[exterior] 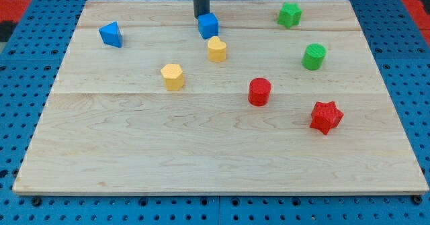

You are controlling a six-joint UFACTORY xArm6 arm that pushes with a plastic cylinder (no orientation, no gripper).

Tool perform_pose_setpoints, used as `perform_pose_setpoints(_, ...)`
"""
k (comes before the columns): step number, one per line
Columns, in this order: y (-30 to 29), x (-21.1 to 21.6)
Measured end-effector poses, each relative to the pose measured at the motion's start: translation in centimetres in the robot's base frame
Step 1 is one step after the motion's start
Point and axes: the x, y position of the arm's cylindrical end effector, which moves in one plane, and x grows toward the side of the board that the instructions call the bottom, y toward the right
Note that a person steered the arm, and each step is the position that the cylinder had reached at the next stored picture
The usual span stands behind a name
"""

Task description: Move the blue cube diagonally above the yellow heart

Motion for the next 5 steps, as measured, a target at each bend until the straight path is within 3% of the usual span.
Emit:
perform_pose_setpoints(1, 0.1, 2.5)
perform_pose_setpoints(2, -1.4, 0.1)
perform_pose_setpoints(3, -3.8, -4.9)
perform_pose_setpoints(5, -16.4, -5.0)
